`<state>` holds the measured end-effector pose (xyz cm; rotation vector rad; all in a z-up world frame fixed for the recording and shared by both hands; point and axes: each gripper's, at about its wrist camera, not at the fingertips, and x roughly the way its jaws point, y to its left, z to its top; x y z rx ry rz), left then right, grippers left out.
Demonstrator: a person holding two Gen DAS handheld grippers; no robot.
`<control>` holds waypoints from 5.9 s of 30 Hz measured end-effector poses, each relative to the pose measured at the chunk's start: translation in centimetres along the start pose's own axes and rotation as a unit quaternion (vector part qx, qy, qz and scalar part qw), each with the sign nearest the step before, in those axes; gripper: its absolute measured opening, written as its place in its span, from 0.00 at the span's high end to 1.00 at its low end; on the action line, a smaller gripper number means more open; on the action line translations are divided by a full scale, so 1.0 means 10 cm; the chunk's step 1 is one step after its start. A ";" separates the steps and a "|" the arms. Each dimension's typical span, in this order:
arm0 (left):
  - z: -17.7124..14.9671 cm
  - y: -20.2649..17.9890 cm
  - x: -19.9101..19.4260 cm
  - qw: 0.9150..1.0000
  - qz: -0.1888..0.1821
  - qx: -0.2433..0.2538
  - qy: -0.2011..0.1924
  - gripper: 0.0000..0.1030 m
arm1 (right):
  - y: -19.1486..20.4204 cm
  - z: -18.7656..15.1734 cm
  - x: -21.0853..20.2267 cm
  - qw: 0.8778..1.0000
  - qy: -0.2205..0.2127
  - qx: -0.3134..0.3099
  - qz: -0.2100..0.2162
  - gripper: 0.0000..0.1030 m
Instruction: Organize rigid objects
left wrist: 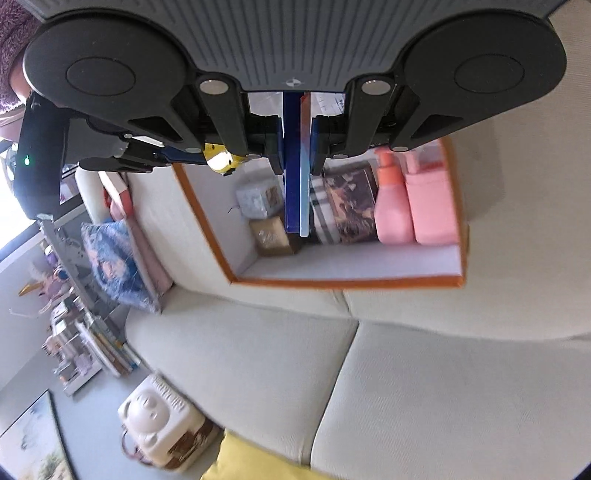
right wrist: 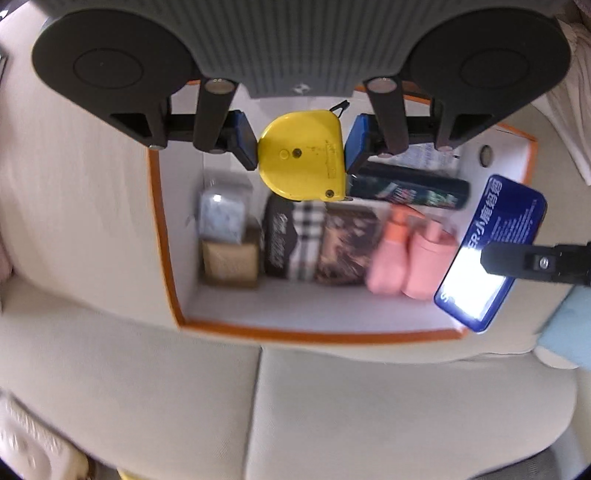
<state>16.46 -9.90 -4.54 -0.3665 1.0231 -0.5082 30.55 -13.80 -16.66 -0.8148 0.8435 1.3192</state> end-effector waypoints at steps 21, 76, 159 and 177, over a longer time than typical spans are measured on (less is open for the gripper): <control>0.06 0.28 0.70 0.996 0.006 -0.031 0.078 0.86 | -0.04 0.20 1.13 0.989 0.143 0.022 0.044 0.48; -0.15 -0.80 1.92 0.881 -0.054 0.368 0.292 0.82 | -0.41 -0.11 0.40 0.999 -0.001 0.021 -0.029 0.47; -0.98 0.12 -0.58 0.935 0.275 0.120 -0.189 0.00 | 1.28 -1.15 -0.24 0.957 -0.212 0.168 -0.106 0.06; -1.01 0.06 -0.66 0.932 0.271 0.127 -0.203 0.00 | 1.29 -1.18 -0.28 0.955 -0.223 0.166 -0.102 0.06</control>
